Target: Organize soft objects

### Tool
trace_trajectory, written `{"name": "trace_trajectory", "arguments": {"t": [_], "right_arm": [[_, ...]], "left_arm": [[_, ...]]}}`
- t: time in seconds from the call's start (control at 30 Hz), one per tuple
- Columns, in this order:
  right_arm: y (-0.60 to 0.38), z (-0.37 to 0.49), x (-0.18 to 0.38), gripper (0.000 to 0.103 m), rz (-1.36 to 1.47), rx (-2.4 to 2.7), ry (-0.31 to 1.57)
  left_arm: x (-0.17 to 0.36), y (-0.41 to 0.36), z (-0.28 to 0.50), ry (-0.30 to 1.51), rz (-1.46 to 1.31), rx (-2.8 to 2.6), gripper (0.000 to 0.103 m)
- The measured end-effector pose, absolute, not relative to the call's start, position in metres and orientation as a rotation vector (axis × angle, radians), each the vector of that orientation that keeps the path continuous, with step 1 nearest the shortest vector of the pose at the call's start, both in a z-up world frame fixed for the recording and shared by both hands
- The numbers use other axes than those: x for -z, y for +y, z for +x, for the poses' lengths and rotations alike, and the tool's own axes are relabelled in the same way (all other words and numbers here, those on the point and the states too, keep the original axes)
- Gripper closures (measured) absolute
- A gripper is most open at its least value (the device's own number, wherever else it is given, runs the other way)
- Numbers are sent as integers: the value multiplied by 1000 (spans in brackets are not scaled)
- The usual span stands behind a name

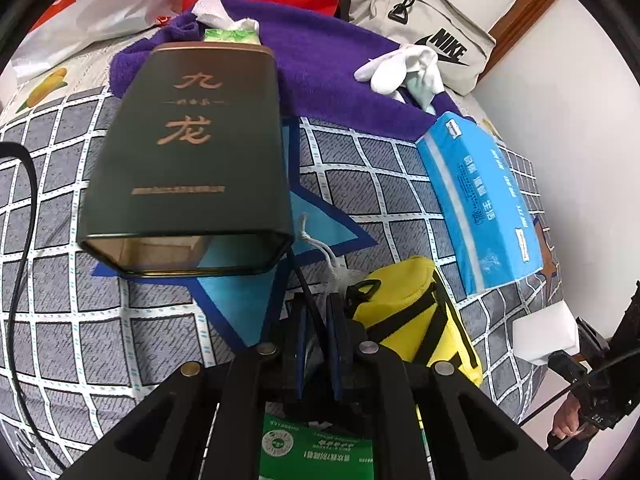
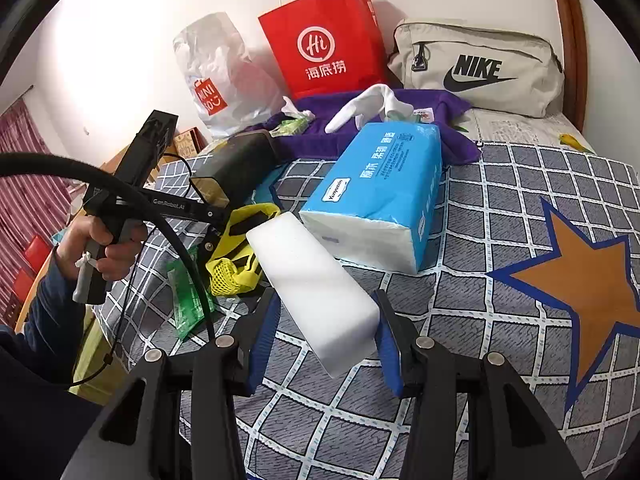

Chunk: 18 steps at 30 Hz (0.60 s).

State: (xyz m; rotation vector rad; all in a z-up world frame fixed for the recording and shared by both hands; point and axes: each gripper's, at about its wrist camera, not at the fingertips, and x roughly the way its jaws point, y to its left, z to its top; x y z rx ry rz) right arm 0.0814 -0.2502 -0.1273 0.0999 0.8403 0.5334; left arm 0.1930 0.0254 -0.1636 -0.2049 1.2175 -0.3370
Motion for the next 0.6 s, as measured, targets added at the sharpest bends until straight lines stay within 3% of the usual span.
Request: {"name": "trace_trajectory", "arguments": {"t": [0.6], "right_arm": [[-230, 95, 101, 57, 64, -566, 800]], "left_arm": [[119, 44, 184, 1095, -231, 384, 99]]}}
